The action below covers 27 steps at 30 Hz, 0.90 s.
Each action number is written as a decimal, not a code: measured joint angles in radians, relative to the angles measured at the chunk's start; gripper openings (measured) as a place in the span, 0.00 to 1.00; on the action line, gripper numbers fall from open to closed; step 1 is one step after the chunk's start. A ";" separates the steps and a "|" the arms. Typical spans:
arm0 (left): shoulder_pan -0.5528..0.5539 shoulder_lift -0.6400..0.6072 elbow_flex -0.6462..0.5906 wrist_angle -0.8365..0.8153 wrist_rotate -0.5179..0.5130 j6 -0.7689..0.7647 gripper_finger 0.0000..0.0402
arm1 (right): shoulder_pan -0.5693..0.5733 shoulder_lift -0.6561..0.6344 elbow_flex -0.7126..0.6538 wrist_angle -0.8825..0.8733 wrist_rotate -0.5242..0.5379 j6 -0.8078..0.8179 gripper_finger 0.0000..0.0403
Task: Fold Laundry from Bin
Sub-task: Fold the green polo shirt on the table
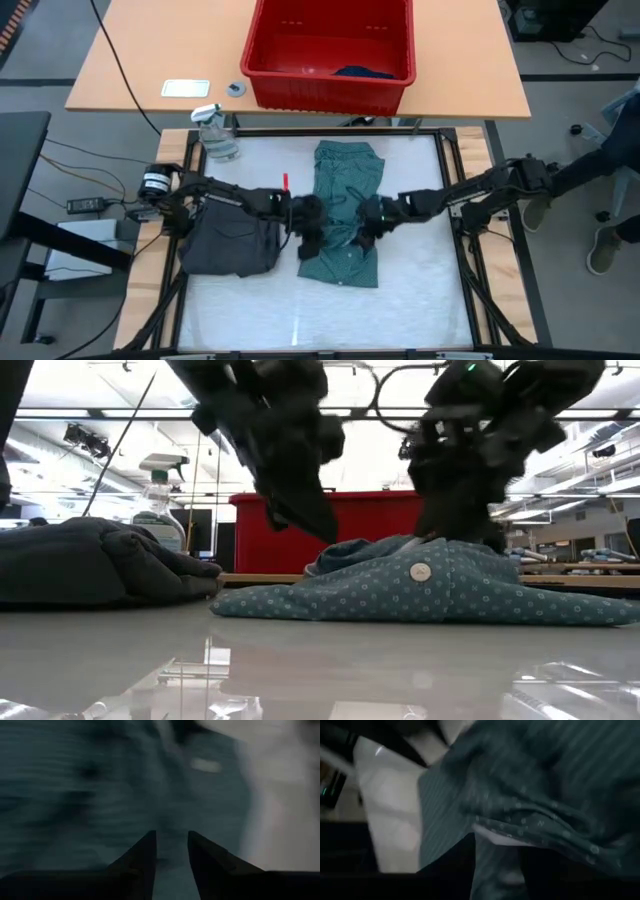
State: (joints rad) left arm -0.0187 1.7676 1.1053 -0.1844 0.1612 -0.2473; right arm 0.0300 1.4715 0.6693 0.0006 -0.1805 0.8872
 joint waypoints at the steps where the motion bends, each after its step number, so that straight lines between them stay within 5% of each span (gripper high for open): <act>1: 0.021 0.000 0.000 -0.011 -0.044 -0.002 0.28 | -0.028 0.000 0.000 0.007 0.011 -0.013 0.38; 7: 0.174 -0.032 0.042 -0.018 -0.076 -0.090 0.28 | -0.223 -0.001 0.000 0.121 0.027 -0.084 0.38; 11: 0.228 -0.061 0.070 -0.020 0.022 -0.125 0.28 | -0.330 -0.007 0.000 0.140 -0.033 -0.089 0.38; 17: 0.152 -0.070 0.065 -0.041 0.273 -0.062 0.28 | -0.373 -0.040 0.001 0.127 -0.119 0.000 0.38; 27: 0.052 0.066 0.064 -0.003 0.278 0.027 0.28 | -0.393 -0.017 0.001 0.101 -0.180 0.082 0.38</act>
State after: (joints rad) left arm 0.0334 1.8340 1.1698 -0.1875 0.4397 -0.2207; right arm -0.3632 1.4548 0.6701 0.1013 -0.3605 0.9691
